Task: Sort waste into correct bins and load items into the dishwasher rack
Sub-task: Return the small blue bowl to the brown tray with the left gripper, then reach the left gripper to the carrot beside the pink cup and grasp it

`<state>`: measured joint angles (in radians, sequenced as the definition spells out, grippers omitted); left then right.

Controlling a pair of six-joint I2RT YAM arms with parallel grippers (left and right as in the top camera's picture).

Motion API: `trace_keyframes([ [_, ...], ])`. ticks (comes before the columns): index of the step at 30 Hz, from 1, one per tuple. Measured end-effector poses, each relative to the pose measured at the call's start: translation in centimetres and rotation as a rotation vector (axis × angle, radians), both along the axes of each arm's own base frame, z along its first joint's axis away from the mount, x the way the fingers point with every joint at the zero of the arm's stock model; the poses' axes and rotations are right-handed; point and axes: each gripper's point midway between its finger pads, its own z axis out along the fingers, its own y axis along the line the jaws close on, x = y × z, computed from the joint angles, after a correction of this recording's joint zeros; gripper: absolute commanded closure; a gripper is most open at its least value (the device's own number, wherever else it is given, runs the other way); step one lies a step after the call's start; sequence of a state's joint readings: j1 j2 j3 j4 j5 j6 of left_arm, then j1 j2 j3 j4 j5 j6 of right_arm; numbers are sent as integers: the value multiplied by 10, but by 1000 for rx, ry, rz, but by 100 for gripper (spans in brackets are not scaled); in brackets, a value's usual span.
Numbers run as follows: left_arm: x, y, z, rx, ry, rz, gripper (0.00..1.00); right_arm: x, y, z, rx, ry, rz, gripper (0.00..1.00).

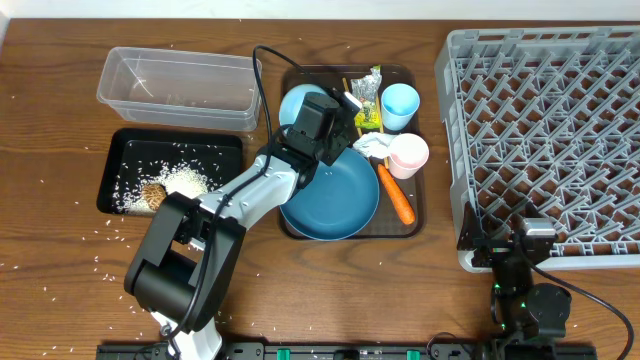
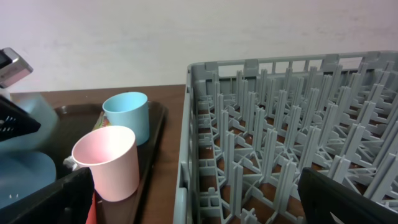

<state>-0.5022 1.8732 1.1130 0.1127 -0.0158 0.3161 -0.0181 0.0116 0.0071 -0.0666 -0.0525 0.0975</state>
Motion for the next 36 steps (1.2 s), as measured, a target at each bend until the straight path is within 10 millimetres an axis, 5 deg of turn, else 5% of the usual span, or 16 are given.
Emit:
trace_keyframes([
  [6, 0, 0, 0, -15, 6, 26, 53, 0, 0, 0, 0, 0, 0, 1],
  [15, 0, 0, 1, -34, 13, 43, 51, 0, 0, 0, 0, 0, 0, 1],
  [20, -7, 3, 25, -87, 17, 85, 45, 0, 0, 0, 0, 0, 0, 1],
  [25, -40, -1, 99, -174, -26, 64, 30, 0, 0, 0, 0, 0, 0, 1],
  [29, -80, -19, 136, -242, -12, -35, 7, 0, 0, 0, 0, 0, 0, 1],
  [36, -111, -38, 113, -208, 106, -117, 5, 0, 0, 0, 0, 0, 0, 1],
])
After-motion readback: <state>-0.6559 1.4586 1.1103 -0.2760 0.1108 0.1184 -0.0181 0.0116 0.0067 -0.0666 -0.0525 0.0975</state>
